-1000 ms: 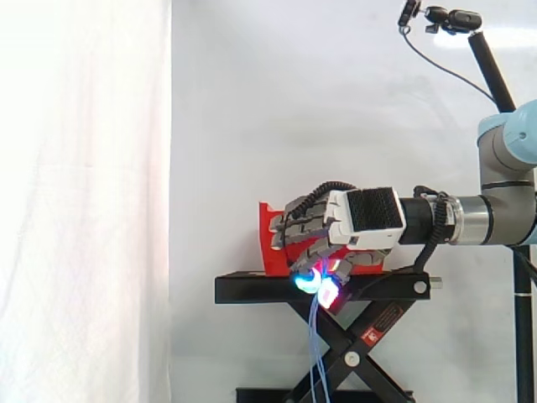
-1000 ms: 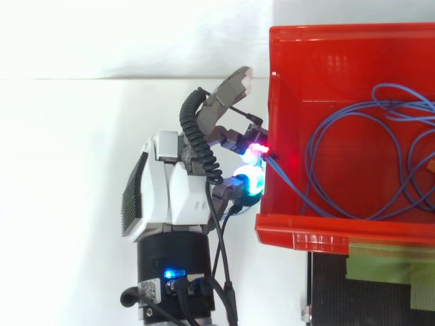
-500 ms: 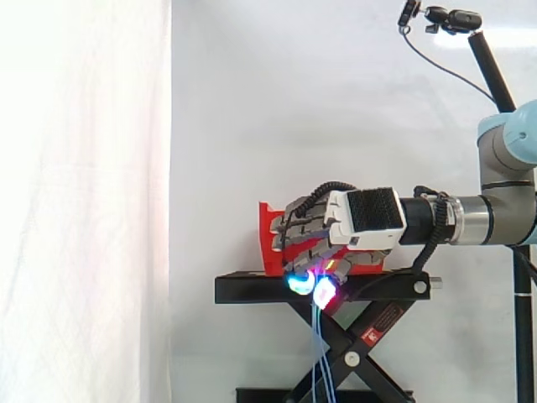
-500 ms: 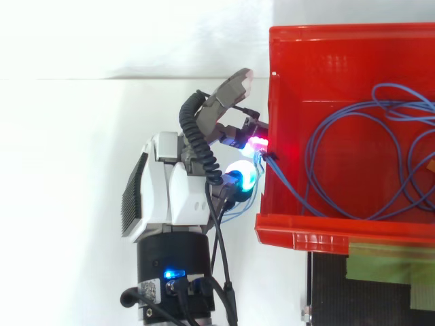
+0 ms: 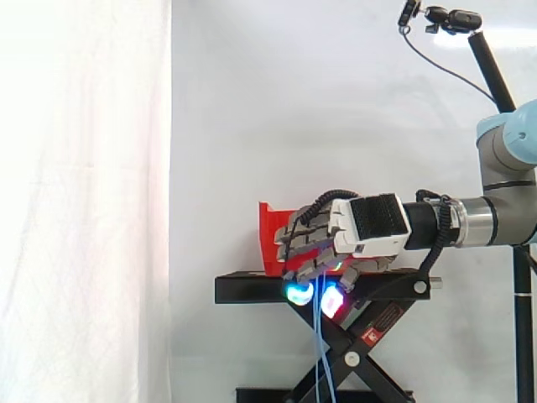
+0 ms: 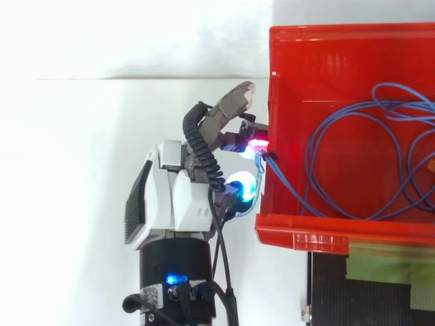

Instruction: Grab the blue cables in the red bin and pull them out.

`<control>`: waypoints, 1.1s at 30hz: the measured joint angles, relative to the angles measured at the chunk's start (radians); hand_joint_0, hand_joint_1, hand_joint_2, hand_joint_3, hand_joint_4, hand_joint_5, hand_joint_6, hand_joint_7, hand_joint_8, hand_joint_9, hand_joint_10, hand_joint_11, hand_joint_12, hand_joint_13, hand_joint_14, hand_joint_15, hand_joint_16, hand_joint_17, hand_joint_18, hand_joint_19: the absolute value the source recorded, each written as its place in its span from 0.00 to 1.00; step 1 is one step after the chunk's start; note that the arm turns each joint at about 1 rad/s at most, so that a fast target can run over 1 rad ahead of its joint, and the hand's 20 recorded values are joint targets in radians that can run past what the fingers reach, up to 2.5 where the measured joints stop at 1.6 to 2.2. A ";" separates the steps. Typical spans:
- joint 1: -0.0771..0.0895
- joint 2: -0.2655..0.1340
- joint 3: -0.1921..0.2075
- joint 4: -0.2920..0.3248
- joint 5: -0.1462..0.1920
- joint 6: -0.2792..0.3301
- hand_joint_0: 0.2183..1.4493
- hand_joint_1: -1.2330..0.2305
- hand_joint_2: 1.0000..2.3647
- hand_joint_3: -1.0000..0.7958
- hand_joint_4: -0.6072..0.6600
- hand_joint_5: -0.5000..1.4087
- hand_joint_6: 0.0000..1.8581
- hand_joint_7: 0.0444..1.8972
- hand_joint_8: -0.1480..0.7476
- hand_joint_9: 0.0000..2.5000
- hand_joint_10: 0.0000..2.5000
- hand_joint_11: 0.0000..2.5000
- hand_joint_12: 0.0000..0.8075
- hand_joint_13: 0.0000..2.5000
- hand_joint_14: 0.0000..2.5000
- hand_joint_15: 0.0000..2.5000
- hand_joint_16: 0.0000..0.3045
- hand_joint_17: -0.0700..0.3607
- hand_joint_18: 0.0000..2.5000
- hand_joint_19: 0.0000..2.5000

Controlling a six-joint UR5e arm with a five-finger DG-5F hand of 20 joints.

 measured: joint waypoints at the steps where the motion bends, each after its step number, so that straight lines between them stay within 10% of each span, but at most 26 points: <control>1: 0.000 0.000 0.000 -0.001 0.000 0.000 0.47 0.29 0.00 0.00 0.57 0.69 0.01 0.31 0.42 0.26 0.00 0.13 0.40 0.23 0.00 0.11 0.15 0.40 0.21 0.16; 33: -0.012 0.001 0.000 -0.014 -0.008 -0.024 0.49 0.27 0.00 0.00 0.53 0.74 0.00 0.40 0.41 0.28 0.00 0.13 0.39 0.24 0.00 0.11 0.14 0.39 0.21 0.16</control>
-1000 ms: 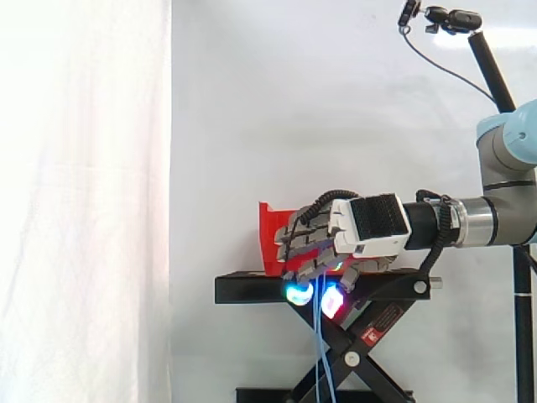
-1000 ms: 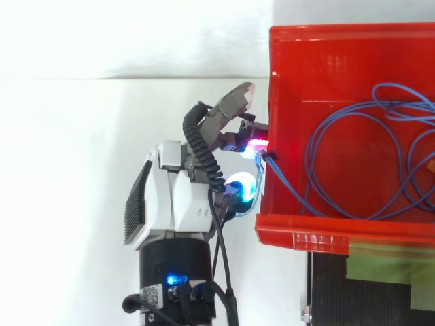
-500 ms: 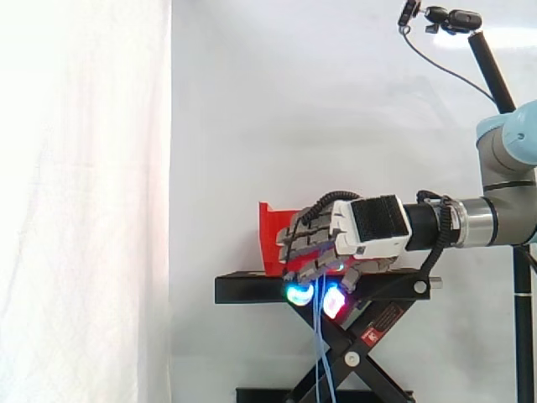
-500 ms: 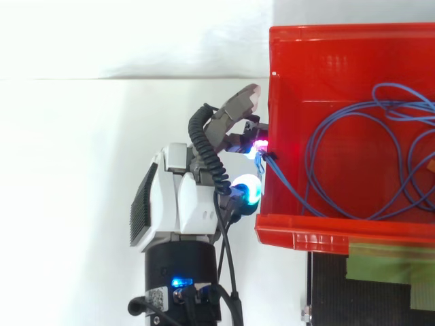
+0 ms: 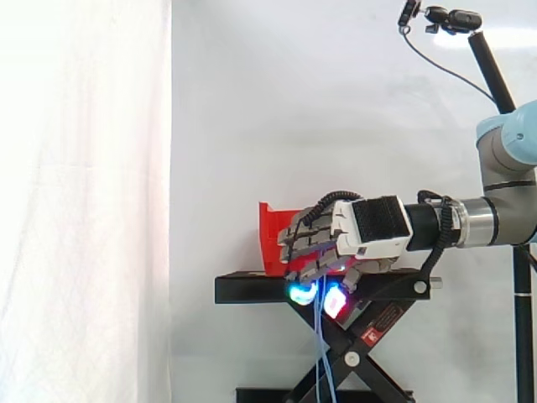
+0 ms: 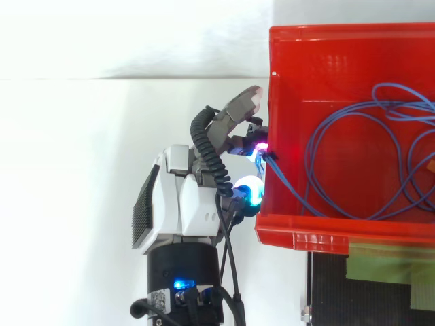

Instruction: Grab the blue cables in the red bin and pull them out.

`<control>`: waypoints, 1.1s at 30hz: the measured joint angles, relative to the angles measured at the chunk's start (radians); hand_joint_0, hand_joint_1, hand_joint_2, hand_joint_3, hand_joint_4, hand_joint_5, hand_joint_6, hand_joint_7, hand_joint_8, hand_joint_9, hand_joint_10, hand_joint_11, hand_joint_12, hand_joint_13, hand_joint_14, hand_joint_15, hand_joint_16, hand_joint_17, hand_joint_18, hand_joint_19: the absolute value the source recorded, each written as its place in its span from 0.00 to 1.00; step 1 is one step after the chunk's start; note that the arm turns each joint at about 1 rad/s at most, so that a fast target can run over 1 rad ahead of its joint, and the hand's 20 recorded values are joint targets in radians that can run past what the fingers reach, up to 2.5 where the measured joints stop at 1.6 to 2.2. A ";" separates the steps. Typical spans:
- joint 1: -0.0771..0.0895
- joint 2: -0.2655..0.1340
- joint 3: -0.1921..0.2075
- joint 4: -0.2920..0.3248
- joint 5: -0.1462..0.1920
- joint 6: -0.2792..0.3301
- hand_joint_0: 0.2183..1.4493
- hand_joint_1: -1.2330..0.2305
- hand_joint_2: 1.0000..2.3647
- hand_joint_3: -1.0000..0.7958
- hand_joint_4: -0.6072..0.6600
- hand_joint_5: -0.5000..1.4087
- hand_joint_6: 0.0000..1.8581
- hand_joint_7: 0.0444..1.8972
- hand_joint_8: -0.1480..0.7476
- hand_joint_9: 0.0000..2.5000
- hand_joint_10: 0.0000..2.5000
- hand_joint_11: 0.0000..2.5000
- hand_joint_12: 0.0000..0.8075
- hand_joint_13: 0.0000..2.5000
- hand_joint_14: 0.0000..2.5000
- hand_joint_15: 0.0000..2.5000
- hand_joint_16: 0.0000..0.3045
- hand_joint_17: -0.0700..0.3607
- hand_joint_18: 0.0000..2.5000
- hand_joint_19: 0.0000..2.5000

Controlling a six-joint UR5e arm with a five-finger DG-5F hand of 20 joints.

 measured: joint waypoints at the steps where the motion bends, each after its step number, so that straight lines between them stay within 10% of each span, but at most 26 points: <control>1: 0.000 0.000 0.000 0.000 0.000 0.000 0.49 0.27 0.00 0.00 0.53 0.75 0.00 0.41 0.41 0.28 0.00 0.13 0.39 0.24 0.00 0.11 0.14 0.39 0.21 0.16; 33: 0.000 0.000 0.000 -0.020 -0.016 -0.023 0.48 0.27 0.00 0.00 0.57 0.68 0.01 0.25 0.41 0.28 0.00 0.13 0.40 0.25 0.00 0.12 0.14 0.39 0.22 0.17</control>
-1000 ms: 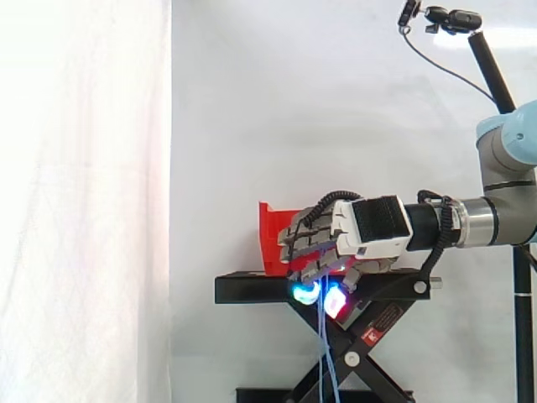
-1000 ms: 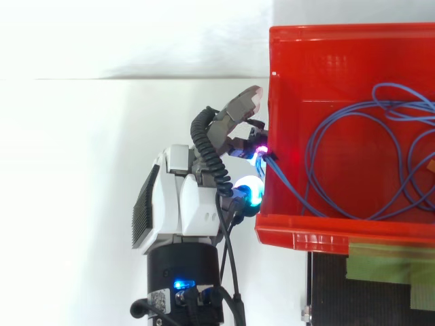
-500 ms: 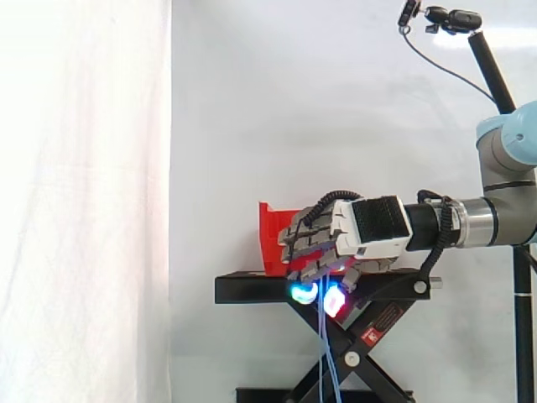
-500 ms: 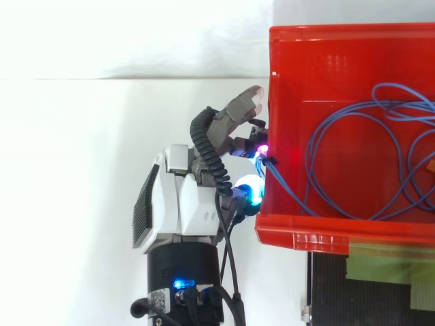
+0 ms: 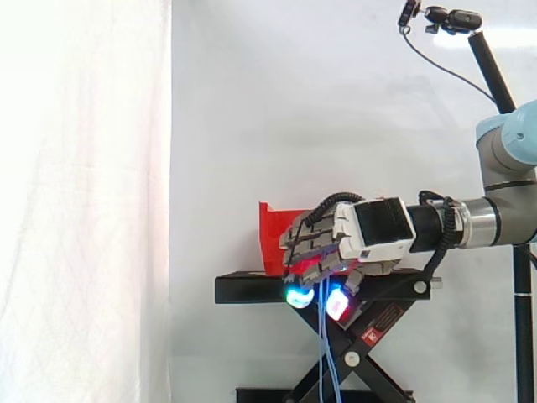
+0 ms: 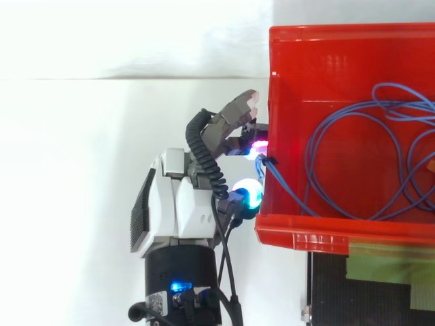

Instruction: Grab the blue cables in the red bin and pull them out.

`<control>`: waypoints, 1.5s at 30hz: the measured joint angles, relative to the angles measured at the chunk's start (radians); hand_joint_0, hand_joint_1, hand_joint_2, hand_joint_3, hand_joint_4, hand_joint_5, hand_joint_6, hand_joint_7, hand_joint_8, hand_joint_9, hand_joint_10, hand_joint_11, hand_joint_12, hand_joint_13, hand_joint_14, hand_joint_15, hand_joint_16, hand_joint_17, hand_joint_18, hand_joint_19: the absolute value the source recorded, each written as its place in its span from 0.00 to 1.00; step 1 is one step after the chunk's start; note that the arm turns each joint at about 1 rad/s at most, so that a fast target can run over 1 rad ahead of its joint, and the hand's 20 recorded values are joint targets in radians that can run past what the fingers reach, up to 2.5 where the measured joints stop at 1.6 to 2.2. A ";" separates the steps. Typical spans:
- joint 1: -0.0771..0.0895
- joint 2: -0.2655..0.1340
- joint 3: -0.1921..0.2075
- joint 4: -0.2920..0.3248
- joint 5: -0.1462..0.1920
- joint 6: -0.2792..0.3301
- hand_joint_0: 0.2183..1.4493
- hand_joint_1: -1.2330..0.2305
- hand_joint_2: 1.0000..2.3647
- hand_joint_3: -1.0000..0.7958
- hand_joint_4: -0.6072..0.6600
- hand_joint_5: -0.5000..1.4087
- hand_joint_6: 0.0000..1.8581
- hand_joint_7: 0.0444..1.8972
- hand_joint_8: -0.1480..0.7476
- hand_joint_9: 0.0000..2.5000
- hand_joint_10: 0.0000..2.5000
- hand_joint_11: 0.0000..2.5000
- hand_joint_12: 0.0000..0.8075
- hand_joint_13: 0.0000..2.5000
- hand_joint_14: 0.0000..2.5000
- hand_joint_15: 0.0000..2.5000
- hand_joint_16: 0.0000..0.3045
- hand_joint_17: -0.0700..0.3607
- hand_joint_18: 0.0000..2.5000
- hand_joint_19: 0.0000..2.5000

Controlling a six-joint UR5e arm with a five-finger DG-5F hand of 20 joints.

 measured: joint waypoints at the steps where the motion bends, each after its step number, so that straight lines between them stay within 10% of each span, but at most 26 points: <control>1: 0.000 0.000 0.000 -0.004 -0.002 0.000 0.48 0.27 0.00 0.00 0.57 0.68 0.01 0.25 0.41 0.28 0.00 0.13 0.40 0.25 0.00 0.12 0.14 0.39 0.22 0.17; 45: -0.003 0.000 0.040 -0.109 -0.003 -0.105 0.50 0.28 0.00 0.00 0.54 0.81 0.01 0.48 0.42 0.32 0.01 0.16 0.39 0.27 0.01 0.13 0.14 0.38 0.24 0.17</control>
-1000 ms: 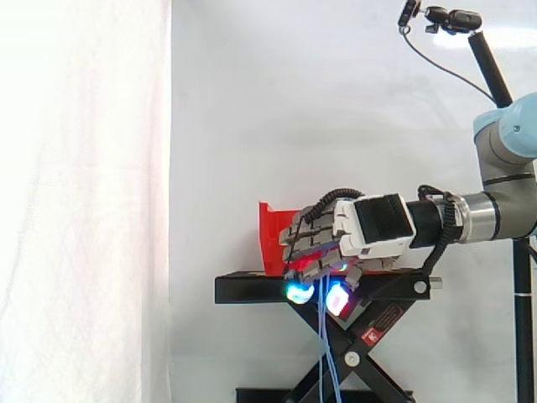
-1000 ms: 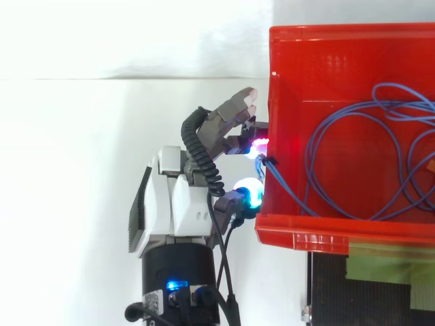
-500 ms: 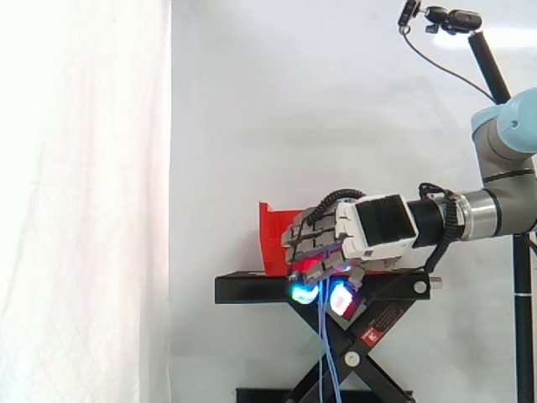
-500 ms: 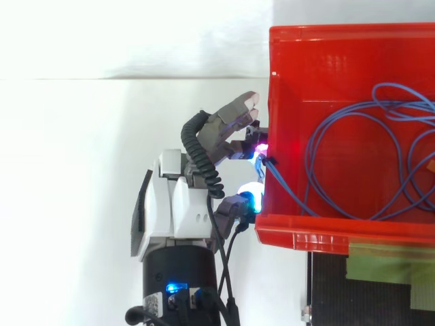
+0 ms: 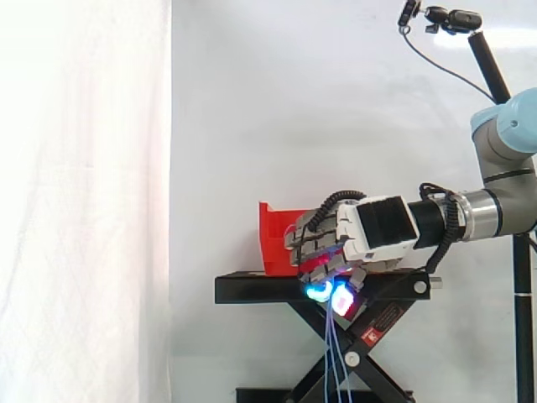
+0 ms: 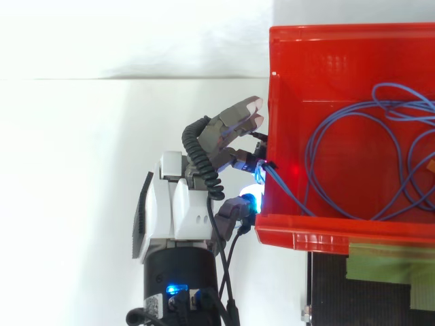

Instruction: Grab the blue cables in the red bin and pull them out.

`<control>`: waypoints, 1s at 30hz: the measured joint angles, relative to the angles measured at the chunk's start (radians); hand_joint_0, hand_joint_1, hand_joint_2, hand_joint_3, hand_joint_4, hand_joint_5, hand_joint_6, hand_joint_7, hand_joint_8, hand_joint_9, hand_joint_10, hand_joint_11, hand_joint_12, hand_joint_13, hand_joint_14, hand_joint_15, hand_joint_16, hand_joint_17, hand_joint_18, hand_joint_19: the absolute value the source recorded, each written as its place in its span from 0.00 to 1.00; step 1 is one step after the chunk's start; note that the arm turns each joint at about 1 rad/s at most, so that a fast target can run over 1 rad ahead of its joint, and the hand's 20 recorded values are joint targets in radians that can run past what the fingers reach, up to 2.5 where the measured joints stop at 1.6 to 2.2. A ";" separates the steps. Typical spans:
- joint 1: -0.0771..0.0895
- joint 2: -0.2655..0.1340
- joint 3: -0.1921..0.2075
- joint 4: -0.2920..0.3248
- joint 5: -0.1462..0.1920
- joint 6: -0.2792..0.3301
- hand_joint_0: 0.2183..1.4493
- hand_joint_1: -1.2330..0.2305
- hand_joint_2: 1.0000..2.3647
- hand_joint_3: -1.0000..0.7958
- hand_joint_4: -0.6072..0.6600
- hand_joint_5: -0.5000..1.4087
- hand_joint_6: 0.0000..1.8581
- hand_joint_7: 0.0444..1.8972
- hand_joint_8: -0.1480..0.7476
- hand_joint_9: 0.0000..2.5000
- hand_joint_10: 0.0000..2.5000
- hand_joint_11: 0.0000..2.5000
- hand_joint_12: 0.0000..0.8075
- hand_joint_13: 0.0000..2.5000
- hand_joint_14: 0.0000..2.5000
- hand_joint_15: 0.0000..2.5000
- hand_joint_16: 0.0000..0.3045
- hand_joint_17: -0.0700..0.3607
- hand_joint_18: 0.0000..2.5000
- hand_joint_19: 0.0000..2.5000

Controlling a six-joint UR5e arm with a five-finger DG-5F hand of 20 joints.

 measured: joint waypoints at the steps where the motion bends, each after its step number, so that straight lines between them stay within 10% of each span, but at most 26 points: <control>1: 0.000 0.000 0.000 0.000 0.000 0.000 0.51 0.29 0.00 0.00 0.53 0.81 0.02 0.48 0.42 0.33 0.01 0.17 0.39 0.27 0.01 0.13 0.14 0.38 0.24 0.17; 10: 0.000 0.000 0.000 0.000 -0.001 -0.001 0.53 0.32 0.00 0.00 0.52 0.80 0.14 0.45 0.42 0.35 0.01 0.17 0.38 0.28 0.01 0.13 0.13 0.38 0.25 0.18; 17: 0.000 0.000 0.001 -0.003 -0.001 -0.003 0.54 0.34 0.00 0.00 0.54 0.75 0.43 0.37 0.42 0.38 0.01 0.24 0.39 0.29 0.01 0.13 0.13 0.38 0.26 0.18; 30: 0.004 0.001 0.012 -0.018 0.000 -0.006 0.55 0.36 0.00 0.00 0.55 0.73 0.51 0.35 0.42 0.38 0.01 0.26 0.39 0.29 0.01 0.14 0.13 0.38 0.26 0.18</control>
